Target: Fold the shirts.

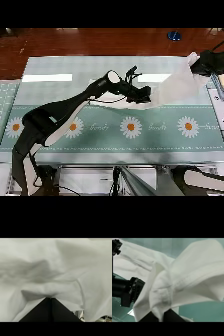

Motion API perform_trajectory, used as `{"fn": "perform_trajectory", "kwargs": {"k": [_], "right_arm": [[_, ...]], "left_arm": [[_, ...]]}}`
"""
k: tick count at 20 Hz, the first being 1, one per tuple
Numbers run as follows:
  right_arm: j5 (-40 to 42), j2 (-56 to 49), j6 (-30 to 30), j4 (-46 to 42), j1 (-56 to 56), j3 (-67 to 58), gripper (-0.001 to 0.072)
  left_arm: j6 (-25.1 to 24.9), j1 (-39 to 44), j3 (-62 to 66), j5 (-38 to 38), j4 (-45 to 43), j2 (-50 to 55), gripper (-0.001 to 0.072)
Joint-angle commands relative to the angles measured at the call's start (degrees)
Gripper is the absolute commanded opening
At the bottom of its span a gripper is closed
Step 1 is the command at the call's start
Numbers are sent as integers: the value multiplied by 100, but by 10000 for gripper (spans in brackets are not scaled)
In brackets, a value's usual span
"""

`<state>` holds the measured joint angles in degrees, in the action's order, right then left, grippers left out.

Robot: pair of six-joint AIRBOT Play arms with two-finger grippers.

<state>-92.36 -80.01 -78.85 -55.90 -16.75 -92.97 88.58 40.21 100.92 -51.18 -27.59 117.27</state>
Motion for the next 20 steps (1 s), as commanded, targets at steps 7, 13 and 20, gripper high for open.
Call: {"fn": "perform_trajectory", "kwargs": {"k": [7,13,20], "right_arm": [[-111,184,-61,337,7,-4,20],[-2,184,-212,295,55,-4,20],[997,81,-763,-402,1541,0,20]], "left_arm": [[190,634,7,1187,990,507,22],[-1054,-619,9,-597,979,90,22],[-1766,-3578,9,-3027,940,-1928,22]]}}
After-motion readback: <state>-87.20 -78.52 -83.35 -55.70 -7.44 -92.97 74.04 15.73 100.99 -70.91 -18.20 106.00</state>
